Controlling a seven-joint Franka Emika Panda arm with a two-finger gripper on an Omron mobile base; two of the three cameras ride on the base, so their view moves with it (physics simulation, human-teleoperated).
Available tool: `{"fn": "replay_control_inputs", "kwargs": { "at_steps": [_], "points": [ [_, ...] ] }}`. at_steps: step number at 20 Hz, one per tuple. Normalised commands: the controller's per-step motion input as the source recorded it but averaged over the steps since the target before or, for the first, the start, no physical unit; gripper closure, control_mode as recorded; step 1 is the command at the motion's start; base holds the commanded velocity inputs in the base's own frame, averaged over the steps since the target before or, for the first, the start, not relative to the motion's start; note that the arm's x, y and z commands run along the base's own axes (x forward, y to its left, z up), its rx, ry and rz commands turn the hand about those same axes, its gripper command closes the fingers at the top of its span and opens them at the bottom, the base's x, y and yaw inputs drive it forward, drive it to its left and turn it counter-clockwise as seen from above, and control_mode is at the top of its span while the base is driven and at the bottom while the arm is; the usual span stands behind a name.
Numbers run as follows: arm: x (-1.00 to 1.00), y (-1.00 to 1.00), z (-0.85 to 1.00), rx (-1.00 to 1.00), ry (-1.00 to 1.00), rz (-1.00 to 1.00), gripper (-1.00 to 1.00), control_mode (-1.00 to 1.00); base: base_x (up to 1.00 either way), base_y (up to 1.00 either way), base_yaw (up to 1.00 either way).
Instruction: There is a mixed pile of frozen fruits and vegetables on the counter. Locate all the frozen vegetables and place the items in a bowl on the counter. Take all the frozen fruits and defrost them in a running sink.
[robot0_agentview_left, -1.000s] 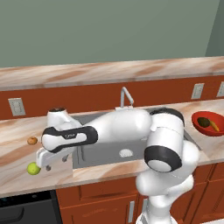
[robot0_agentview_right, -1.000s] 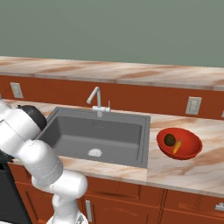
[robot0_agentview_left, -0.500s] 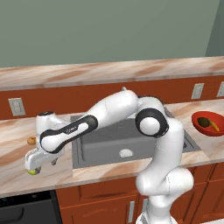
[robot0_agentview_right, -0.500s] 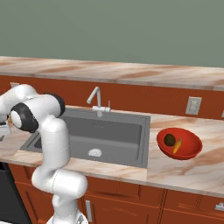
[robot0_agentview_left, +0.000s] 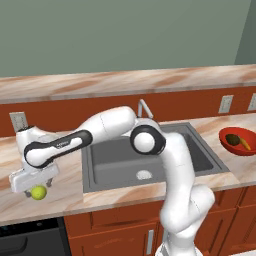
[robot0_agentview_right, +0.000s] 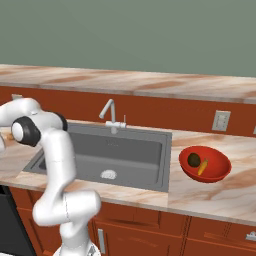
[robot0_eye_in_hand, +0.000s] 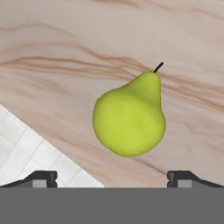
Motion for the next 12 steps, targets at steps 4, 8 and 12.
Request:
{"fn": "replay_control_inputs", "kwargs": {
  "at_steps": [4, 8, 12],
  "points": [
    [0.28, 0.04, -0.26, -0.03, -0.10, -0.01, -1.00, -1.00, 0.00, 0.00, 0.00],
    [0.11, 0.00, -0.40, 0.00, -0.09, 0.00, -1.00, -1.00, 0.00, 0.00, 0.00],
    [-0.04, -0.18, -0.44, 0.06, -0.01, -0.02, -1.00, -1.00, 0.00, 0.00, 0.00]
  ]
}}
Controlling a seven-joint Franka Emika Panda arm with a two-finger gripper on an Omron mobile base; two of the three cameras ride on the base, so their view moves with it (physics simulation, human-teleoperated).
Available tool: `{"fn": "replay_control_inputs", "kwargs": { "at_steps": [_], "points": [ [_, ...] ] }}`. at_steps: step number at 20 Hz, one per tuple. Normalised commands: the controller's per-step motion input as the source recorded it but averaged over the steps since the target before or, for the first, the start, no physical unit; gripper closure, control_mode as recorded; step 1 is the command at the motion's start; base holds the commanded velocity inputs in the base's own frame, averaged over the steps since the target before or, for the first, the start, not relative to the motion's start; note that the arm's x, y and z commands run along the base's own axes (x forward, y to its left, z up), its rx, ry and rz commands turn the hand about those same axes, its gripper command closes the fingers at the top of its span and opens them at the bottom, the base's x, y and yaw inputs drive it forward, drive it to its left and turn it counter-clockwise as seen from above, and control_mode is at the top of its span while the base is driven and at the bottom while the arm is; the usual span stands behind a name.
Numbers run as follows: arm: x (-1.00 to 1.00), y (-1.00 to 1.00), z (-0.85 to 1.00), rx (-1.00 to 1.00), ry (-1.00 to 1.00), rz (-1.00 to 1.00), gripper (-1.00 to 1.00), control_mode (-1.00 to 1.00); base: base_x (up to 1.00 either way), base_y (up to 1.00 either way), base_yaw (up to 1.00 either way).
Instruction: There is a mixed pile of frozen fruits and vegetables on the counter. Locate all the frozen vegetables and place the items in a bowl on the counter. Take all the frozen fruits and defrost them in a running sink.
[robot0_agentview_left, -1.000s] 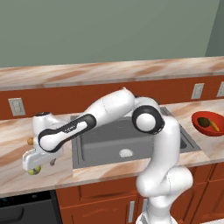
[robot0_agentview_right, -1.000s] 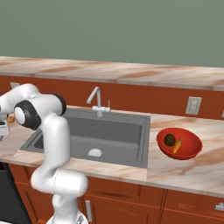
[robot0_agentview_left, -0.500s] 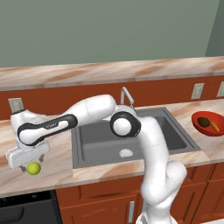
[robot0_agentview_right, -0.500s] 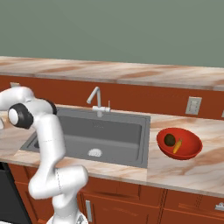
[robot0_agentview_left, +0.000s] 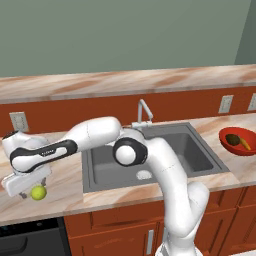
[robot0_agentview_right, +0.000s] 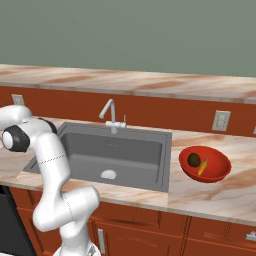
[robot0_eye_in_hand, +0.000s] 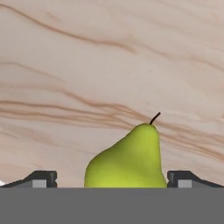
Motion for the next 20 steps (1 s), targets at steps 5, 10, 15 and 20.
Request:
{"fn": "replay_control_inputs", "kwargs": {
  "at_steps": [5, 10, 15, 20],
  "points": [
    [-0.07, -0.44, -0.27, 0.04, 0.05, -0.04, -1.00, -1.00, 0.00, 0.00, 0.00],
    [-0.20, -0.21, -0.14, 0.00, 0.04, -0.04, -1.00, -1.00, 0.00, 0.00, 0.00],
    [-0.35, 0.00, -0.22, 0.00, 0.06, -0.08, 1.00, -1.00, 0.00, 0.00, 0.00],
    [-0.27, -0.18, -0.17, 0.00, 0.05, -0.11, 1.00, -1.00, 0.00, 0.00, 0.00]
  ]
}}
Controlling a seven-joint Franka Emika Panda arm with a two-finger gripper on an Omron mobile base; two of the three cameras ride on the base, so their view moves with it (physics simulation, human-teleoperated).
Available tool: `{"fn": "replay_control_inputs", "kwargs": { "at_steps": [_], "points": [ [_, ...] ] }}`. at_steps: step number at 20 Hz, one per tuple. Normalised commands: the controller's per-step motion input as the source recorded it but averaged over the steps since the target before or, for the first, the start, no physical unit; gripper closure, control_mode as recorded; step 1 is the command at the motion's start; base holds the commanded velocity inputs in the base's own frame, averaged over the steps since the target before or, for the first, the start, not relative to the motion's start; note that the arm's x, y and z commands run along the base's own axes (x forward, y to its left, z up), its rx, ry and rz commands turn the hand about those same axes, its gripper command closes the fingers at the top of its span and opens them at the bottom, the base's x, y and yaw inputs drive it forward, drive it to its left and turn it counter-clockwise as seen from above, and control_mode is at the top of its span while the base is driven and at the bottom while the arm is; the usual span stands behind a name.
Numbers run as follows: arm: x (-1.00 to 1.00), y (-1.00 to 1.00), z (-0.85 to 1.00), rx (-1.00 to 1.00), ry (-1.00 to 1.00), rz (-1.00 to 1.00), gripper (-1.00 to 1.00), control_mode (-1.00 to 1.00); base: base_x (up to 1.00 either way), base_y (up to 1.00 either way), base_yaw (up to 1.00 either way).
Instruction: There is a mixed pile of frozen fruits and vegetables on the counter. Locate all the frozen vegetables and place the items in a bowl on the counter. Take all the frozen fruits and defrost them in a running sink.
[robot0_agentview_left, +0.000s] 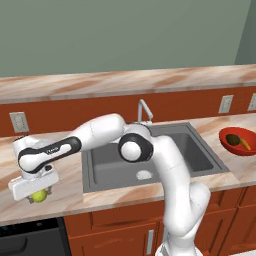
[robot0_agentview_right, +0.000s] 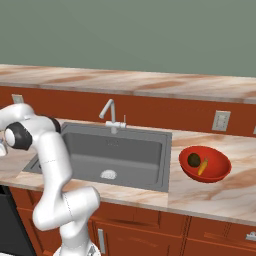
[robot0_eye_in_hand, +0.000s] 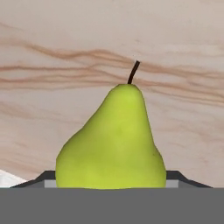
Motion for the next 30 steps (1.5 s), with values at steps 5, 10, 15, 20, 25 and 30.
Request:
{"fn": "replay_control_inputs", "kwargs": {
  "at_steps": [5, 10, 15, 20, 25, 30],
  "points": [
    [-0.09, -0.59, 0.02, -0.04, 0.01, -0.07, 1.00, -1.00, 0.00, 0.00, 0.00],
    [0.02, -0.90, 0.17, -0.03, -0.08, -0.02, 1.00, -1.00, 0.00, 0.00, 0.00],
    [0.28, -0.84, 0.15, 0.00, -0.03, -0.08, 1.00, -1.00, 0.00, 0.00, 0.00],
    [0.36, -0.67, 0.16, 0.01, -0.09, -0.13, 1.00, -1.00, 0.00, 0.00, 0.00],
    [0.47, -0.74, 0.03, 0.06, -0.12, -0.10, 1.00, -1.00, 0.00, 0.00, 0.00],
    [0.64, -0.81, 0.00, 0.08, -0.07, -0.05, 1.00, -1.00, 0.00, 0.00, 0.00]
  ]
}}
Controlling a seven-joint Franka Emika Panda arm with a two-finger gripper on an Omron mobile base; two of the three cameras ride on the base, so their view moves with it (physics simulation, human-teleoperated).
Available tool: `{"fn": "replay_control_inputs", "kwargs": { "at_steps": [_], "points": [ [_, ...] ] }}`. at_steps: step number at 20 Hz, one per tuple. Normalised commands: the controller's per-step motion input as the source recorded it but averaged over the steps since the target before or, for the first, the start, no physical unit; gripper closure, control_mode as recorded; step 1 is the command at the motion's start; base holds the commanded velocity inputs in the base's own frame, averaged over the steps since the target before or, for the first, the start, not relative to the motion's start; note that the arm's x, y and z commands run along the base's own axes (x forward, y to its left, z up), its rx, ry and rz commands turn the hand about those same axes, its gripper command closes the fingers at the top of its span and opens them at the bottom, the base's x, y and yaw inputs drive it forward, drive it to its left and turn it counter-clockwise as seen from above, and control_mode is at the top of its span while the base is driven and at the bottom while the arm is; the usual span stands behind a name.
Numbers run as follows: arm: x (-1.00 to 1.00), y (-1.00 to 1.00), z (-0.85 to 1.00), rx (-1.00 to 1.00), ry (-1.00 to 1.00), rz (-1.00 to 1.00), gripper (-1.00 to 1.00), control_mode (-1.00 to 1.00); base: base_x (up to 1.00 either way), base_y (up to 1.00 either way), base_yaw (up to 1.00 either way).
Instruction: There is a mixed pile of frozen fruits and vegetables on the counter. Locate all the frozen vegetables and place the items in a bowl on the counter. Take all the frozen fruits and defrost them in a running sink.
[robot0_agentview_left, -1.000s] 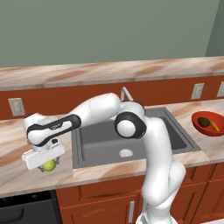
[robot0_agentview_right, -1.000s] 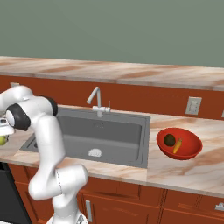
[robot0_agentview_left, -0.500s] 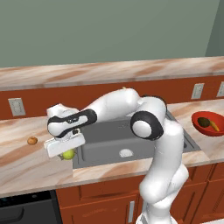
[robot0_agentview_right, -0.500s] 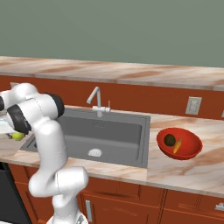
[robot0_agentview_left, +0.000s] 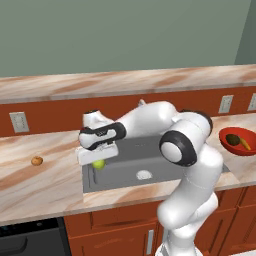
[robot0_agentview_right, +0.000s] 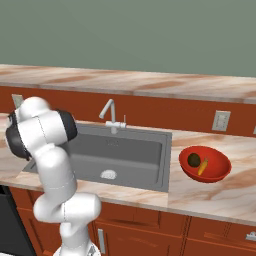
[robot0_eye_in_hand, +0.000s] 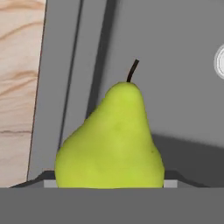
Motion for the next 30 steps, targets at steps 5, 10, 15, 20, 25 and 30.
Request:
{"fn": "replay_control_inputs", "kwargs": {
  "at_steps": [5, 10, 15, 20, 25, 30],
  "points": [
    [0.67, -0.85, -0.06, 0.12, -0.05, -0.02, 1.00, -1.00, 0.00, 0.00, 0.00],
    [0.63, -0.83, -0.39, 0.05, -0.12, 0.01, 1.00, -1.00, 0.00, 0.00, 0.00],
    [0.43, -0.38, -0.51, 0.01, -0.15, 0.04, 1.00, -1.00, 0.00, 0.00, 0.00],
    [0.54, -0.19, -0.37, 0.00, 0.02, 0.00, 1.00, -1.00, 0.00, 0.00, 0.00],
    [0.72, -0.01, -0.47, -0.05, 0.00, -0.04, 1.00, -1.00, 0.00, 0.00, 0.00],
    [0.66, 0.00, -0.55, -0.12, -0.01, -0.14, 1.00, -1.00, 0.00, 0.00, 0.00]
  ]
}}
